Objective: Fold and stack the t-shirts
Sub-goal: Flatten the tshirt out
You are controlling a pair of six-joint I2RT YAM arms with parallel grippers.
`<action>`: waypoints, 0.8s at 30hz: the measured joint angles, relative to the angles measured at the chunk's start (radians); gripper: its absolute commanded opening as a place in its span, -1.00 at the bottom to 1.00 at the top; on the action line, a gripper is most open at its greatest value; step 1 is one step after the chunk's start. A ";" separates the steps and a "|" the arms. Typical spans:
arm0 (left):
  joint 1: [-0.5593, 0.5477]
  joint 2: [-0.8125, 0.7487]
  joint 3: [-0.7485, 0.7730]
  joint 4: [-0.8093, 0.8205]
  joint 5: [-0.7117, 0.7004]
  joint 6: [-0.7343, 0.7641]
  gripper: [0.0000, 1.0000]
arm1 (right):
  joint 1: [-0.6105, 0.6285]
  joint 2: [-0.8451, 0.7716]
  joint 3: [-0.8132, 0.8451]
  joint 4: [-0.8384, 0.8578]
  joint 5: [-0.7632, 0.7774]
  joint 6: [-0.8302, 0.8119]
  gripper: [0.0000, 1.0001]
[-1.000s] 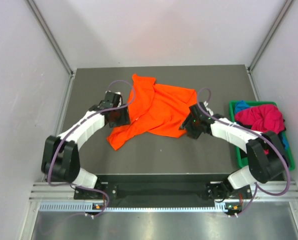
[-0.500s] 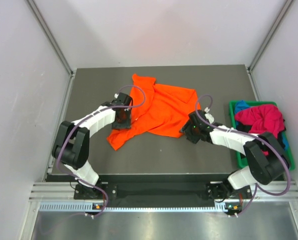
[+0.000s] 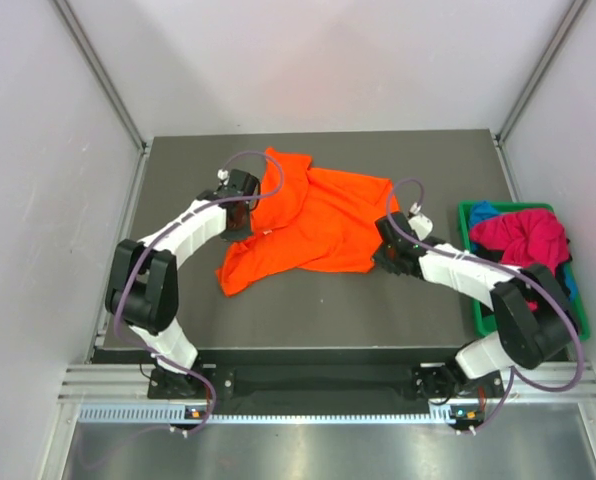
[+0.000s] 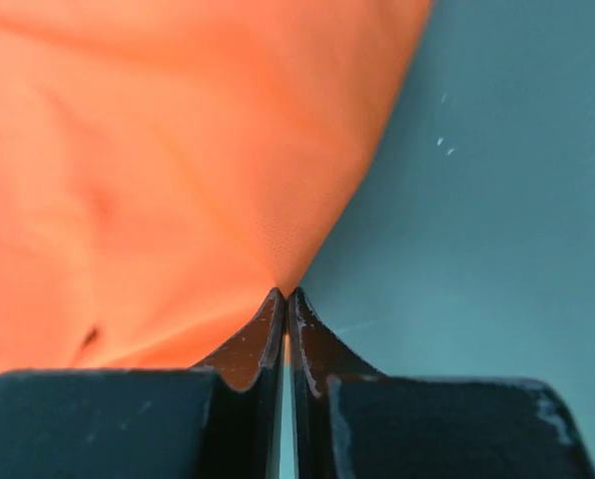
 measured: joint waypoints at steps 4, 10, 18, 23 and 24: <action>0.036 0.000 0.016 -0.001 -0.011 -0.030 -1.00 | 0.000 -0.096 0.090 -0.144 0.071 -0.063 -1.00; 0.154 0.000 0.043 -0.002 0.051 -0.075 -1.00 | -0.004 -0.260 0.148 -0.280 0.166 -0.169 -1.00; 0.250 -0.037 0.101 0.006 0.173 -0.116 -1.00 | -0.022 -0.271 0.288 -0.459 0.248 -0.284 -1.00; 0.237 -0.186 0.061 0.054 0.294 -0.099 -0.75 | -0.024 -0.272 0.339 -0.476 0.249 -0.321 -1.00; 0.234 -0.217 0.040 0.072 0.324 -0.086 -0.59 | -0.024 -0.272 0.339 -0.477 0.244 -0.323 -1.00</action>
